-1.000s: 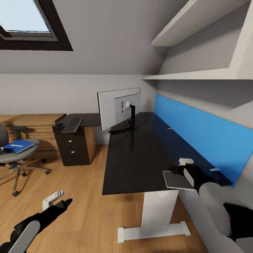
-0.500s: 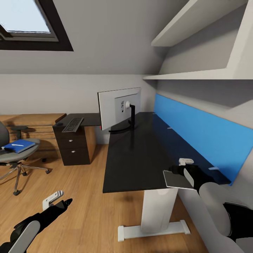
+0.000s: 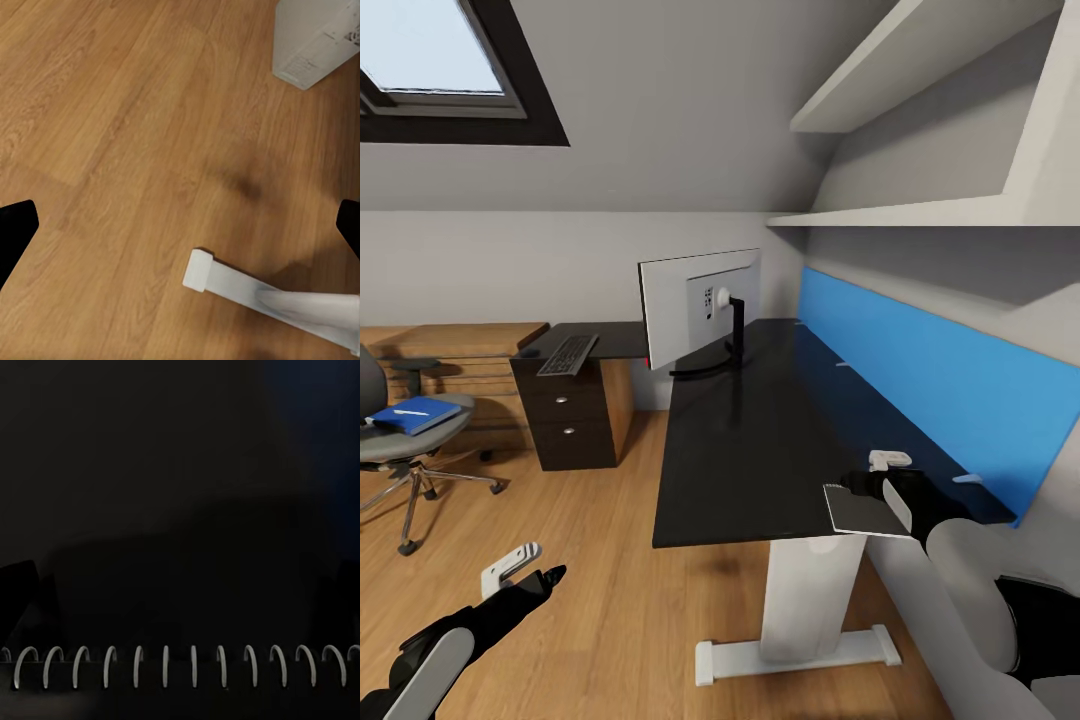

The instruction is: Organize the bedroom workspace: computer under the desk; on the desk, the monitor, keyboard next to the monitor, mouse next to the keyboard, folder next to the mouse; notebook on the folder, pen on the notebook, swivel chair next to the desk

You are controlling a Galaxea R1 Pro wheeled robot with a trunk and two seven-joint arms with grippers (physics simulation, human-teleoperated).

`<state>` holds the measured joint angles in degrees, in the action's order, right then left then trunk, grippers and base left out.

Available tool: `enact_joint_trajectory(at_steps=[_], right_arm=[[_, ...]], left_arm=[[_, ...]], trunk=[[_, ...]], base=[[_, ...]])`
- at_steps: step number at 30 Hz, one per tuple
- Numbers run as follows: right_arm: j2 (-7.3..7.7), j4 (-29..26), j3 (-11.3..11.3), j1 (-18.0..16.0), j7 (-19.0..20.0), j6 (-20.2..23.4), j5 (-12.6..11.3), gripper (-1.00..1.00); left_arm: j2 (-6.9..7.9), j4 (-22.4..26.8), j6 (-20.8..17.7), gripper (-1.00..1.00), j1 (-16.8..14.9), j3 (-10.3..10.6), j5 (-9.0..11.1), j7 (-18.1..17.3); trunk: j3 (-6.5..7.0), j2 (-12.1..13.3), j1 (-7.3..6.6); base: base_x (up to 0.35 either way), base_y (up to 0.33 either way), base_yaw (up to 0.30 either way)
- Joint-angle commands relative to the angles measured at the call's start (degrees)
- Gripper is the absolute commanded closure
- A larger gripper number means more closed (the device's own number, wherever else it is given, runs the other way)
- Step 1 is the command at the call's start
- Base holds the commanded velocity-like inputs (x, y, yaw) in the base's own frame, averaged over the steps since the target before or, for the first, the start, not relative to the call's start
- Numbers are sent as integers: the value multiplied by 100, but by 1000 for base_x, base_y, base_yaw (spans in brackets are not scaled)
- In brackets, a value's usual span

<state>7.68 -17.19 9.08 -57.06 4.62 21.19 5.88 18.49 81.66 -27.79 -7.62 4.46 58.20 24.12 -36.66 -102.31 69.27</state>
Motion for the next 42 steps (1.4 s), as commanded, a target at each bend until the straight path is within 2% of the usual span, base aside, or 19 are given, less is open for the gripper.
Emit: enact_joint_trajectory(at_steps=[1,35,42], right_arm=[[-3,26,24,2,48,52,107,-100],[4,23,24,2,48,52,107,-100],[5,23,24,2,48,48,107,-100]], left_arm=[[6,9,1,-100,-4,11,60,58],[6,8,1,-100,-5,11,64,58],[6,8,1,-100,-3,11,61,64]], trunk=[[-7,-2,0],[-7,-2,0],[118,278,-154]], base=[[0,0,0],[-26,0,0],[0,0,0]])
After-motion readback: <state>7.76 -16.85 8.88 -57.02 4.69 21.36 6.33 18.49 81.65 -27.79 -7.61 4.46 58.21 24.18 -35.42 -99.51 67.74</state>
